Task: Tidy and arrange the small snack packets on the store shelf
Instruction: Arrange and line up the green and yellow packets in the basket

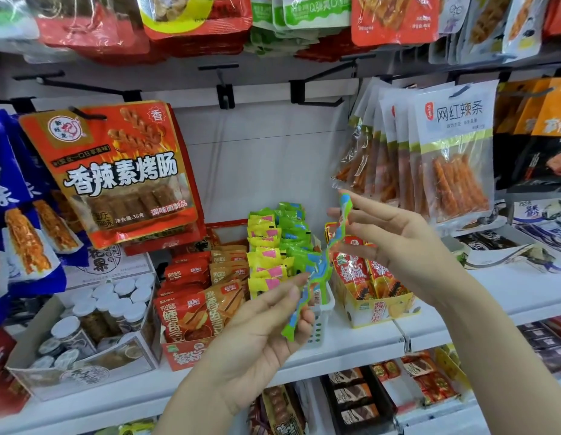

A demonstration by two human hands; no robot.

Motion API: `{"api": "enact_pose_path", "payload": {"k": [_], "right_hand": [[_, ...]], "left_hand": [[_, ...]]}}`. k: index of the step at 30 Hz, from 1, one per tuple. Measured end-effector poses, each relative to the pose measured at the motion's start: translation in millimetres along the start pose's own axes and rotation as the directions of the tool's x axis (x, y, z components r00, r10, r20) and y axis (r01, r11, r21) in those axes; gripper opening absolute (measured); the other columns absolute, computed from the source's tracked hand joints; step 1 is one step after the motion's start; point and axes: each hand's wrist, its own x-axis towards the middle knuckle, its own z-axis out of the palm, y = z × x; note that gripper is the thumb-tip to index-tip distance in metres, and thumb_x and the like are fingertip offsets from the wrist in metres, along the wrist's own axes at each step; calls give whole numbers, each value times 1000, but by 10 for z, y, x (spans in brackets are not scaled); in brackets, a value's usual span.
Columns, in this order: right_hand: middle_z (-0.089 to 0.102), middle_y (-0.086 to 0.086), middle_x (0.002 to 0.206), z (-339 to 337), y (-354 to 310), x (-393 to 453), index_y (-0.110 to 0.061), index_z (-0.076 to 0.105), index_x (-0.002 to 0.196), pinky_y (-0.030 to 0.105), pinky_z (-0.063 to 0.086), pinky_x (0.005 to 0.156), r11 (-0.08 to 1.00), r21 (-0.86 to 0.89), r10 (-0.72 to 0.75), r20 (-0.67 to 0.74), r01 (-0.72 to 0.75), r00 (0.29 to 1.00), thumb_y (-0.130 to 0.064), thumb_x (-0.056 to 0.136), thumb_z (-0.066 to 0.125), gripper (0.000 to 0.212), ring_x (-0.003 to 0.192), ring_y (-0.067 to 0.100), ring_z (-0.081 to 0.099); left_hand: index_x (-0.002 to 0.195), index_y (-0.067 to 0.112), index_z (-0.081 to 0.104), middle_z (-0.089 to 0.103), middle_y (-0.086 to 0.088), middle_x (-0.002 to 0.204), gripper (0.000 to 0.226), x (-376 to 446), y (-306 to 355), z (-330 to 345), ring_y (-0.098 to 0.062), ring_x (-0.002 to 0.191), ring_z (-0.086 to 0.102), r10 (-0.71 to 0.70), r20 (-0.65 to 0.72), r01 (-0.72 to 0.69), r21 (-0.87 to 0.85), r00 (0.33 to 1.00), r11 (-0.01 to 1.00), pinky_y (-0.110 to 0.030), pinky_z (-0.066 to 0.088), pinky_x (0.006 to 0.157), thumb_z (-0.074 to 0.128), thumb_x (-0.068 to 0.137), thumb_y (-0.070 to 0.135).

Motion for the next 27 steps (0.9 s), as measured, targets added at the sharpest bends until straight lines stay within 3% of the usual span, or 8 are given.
{"api": "enact_pose_path", "payload": {"k": [3,6,9,13,16,20,24,27], "right_hand": [[67,4,126,-37,-22,-3,-17,62,128,30,57,84,996,50,70,95,-75,993,-1,100,41,38,115,20,65],[71,7,118,-68,-23,5,-15,68,119,27,57,81,998,62,32,36,-34,999,-19,95,57,26,111,20,67],[76,9,101,-78,-26,9,-17,75,104,24,58,73,1000,-24,-1,-113,-2,994,-20,70,78,34,93,21,73],[76,8,87,-152,7,8,-16,75,98,25,58,70,989,-143,-1,-238,-34,971,-18,59,84,40,81,23,73],[74,11,94,-155,2,-22,-19,73,108,26,59,74,979,-183,59,-143,-85,988,-23,67,81,42,87,24,73],[77,4,93,-141,-88,-70,-22,79,98,22,58,73,943,-330,53,2,-49,999,-32,76,74,26,88,18,72],[61,11,74,-136,-125,-48,-22,77,94,32,55,70,740,-668,-249,-157,83,956,-39,65,73,34,70,20,61],[50,5,66,-168,-184,-38,-21,74,97,28,49,66,687,-708,-411,-190,166,891,-39,67,72,35,66,15,52]], "left_hand": [[110,24,76,74,-1,108,40,9,-4,-33,-15,91,69,164,-107,-131,268,981,955,-32,56,82,74,70,21],[120,26,68,68,6,124,48,26,28,-65,-11,121,60,349,-124,-250,485,929,838,-33,51,97,73,73,24],[121,25,67,69,10,120,47,58,37,-109,-8,113,64,484,-34,-375,585,875,719,-23,57,83,73,74,19],[120,32,66,65,5,121,43,71,57,-155,-16,116,63,595,46,-436,726,803,532,-41,54,95,73,82,11],[123,40,61,63,7,123,50,107,66,-230,-19,120,59,623,87,-427,800,778,422,-47,51,98,72,86,7],[126,46,56,60,17,118,58,139,69,-236,-12,119,58,639,92,-382,862,764,332,-43,50,98,74,85,9],[127,44,55,59,22,116,54,239,78,-184,-1,112,58,670,116,-347,911,733,221,-33,51,94,76,85,18],[136,39,48,52,24,122,56,328,45,-150,7,112,50,670,150,-300,947,727,113,-10,41,90,74,86,31]]}}
